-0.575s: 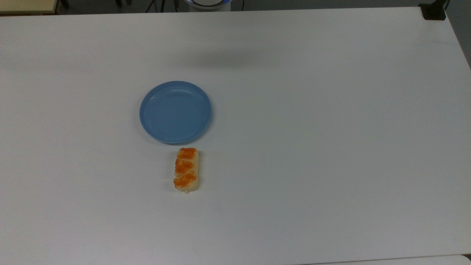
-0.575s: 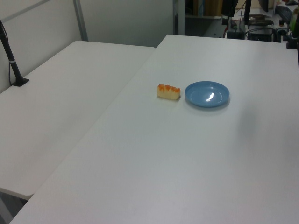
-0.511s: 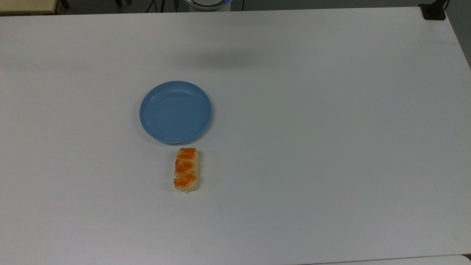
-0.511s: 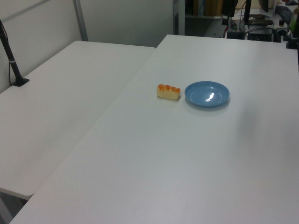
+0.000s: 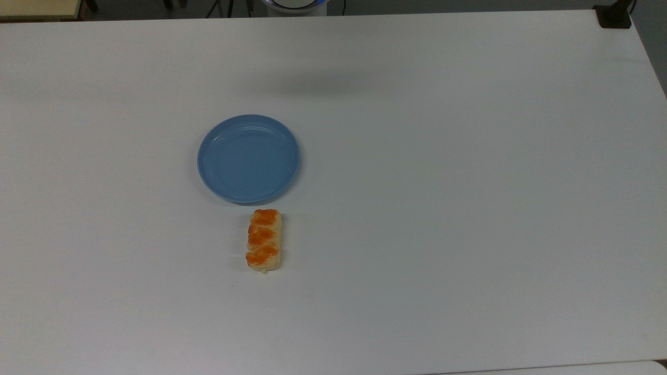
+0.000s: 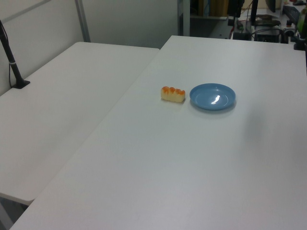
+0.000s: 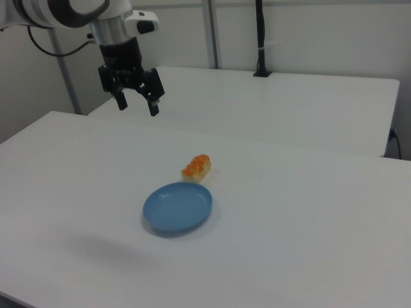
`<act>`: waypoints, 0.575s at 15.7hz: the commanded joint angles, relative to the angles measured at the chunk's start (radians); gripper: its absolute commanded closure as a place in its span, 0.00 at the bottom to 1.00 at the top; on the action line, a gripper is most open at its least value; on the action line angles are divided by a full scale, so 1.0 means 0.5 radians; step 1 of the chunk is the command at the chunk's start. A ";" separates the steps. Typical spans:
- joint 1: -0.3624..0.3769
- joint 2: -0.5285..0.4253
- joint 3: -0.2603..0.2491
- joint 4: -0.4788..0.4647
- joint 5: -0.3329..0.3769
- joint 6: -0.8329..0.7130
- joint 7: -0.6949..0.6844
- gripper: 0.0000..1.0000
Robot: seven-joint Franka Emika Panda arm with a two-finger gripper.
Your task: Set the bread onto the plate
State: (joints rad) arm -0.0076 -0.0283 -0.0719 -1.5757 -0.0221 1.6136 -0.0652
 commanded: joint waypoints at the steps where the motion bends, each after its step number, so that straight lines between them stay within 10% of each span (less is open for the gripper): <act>1: 0.021 -0.026 -0.010 -0.042 0.014 0.025 0.001 0.00; 9: 0.000 0.017 -0.025 -0.036 0.017 0.025 -0.032 0.00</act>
State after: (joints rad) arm -0.0090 -0.0260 -0.0742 -1.5764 -0.0221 1.6136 -0.0652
